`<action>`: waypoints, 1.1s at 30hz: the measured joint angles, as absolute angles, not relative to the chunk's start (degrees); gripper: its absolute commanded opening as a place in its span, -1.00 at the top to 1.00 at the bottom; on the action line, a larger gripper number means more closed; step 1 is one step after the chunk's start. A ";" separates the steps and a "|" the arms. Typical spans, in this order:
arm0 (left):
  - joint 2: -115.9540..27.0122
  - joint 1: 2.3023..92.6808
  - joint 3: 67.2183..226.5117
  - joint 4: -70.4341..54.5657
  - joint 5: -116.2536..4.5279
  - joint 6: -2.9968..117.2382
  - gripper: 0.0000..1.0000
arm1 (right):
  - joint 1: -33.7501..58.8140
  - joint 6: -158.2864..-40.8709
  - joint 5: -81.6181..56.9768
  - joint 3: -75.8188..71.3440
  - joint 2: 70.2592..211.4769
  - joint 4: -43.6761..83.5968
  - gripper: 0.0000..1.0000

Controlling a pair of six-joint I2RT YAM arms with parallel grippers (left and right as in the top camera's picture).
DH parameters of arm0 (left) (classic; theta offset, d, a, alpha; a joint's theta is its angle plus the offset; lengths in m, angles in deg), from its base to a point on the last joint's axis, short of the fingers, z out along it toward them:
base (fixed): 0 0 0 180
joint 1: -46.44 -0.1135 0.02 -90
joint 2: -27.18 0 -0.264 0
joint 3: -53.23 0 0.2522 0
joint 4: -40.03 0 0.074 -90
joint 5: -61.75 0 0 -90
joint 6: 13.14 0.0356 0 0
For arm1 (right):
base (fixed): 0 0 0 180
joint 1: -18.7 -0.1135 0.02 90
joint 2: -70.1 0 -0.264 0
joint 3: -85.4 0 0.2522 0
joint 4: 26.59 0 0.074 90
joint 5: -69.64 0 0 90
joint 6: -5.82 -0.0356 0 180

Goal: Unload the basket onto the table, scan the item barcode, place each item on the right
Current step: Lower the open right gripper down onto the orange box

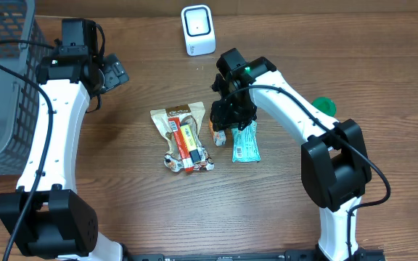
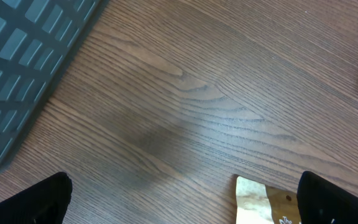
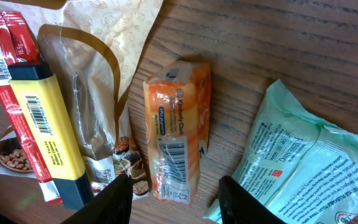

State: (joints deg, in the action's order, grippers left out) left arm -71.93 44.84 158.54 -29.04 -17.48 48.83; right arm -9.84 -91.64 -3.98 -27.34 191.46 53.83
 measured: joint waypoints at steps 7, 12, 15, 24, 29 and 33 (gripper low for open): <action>-71.93 44.84 158.54 -29.04 -17.48 48.83 -1.00 | -9.84 -91.64 -2.39 -27.34 191.46 53.74 0.09; -71.93 44.84 158.56 -29.04 -17.48 48.83 -1.00 | -9.84 -91.67 -1.60 -27.34 191.46 52.89 0.09; -71.93 44.84 158.54 -29.04 -17.48 48.83 -1.00 | -9.84 -91.64 -1.27 -27.34 191.46 52.52 0.09; -71.93 44.84 158.54 -29.04 -17.48 48.83 -1.00 | -9.84 -91.64 -2.28 -27.34 191.46 51.12 0.09; -71.93 44.84 158.54 -29.04 -17.48 48.83 -1.00 | -9.84 -91.64 -3.79 -27.34 191.46 50.79 0.11; -71.93 44.84 158.56 -29.04 -17.48 48.83 -1.00 | -9.84 -91.75 -4.70 -27.34 191.46 50.83 0.28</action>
State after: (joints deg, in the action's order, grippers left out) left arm -71.93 44.84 158.56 -29.04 -17.48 48.83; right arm -9.84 -91.75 -4.70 -27.34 191.46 50.83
